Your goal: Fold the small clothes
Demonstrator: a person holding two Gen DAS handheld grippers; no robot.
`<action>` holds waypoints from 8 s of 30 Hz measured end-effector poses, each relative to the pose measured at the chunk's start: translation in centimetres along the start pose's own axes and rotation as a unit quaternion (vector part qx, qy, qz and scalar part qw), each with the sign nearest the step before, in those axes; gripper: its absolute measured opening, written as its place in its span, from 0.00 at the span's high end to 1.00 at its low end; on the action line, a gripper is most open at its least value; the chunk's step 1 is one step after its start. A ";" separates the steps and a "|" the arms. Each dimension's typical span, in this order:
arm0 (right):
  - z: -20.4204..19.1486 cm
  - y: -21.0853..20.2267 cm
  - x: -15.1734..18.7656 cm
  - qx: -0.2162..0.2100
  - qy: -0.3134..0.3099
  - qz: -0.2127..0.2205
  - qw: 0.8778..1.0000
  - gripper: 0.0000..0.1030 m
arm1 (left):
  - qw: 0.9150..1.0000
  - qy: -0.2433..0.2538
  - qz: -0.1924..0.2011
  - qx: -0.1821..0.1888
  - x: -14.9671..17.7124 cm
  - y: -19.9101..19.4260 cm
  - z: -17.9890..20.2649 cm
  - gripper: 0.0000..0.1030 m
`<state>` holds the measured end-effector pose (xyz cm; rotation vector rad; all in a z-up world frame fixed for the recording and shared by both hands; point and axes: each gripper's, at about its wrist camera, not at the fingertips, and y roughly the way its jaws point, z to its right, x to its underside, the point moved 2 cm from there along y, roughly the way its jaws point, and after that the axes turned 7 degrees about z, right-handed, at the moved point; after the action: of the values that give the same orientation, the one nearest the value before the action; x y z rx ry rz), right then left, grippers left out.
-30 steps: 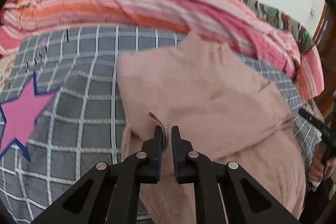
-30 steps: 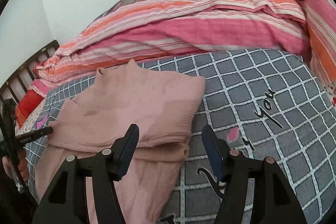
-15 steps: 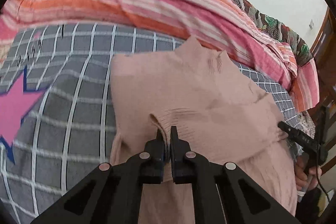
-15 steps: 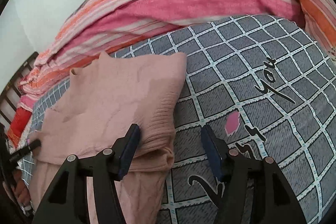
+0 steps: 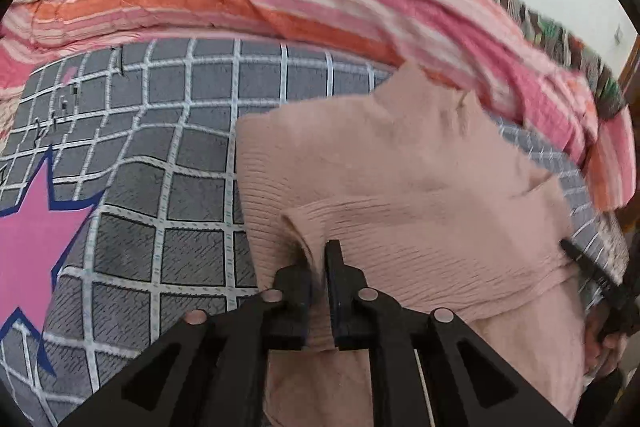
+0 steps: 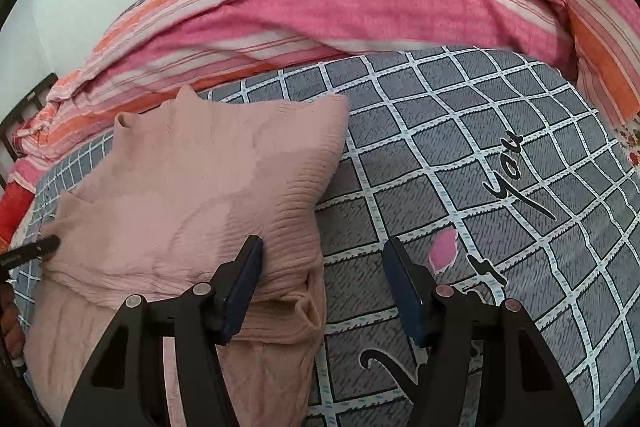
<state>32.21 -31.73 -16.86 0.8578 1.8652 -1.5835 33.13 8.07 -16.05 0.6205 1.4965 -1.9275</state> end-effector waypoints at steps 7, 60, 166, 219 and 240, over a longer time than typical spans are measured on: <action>0.7 -0.2 0.1 0.039 0.015 0.016 0.999 0.49 | 0.996 0.044 0.068 -0.021 -0.4 -1.3 1.5 0.54; -0.5 0.6 -0.1 0.047 -0.033 -0.004 0.998 0.45 | 0.997 0.035 0.044 -0.049 1.8 2.2 0.3 0.34; 0.8 -20.6 18.2 -0.102 0.026 -0.015 0.994 0.96 | 0.989 -0.052 0.012 0.137 22.1 -16.6 -1.4 0.94; 0.3 -23.8 16.5 -0.155 0.076 0.030 0.984 0.95 | 0.969 -0.136 0.059 0.196 20.8 -21.3 -1.8 0.94; -1.3 -21.9 2.2 -0.144 0.122 0.121 0.975 0.95 | 0.973 -0.158 0.109 0.126 6.3 -19.3 -1.1 0.94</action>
<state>14.13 -32.48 -4.19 1.1345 2.0046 -1.0678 14.93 11.35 -7.52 0.5297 0.9564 -1.9487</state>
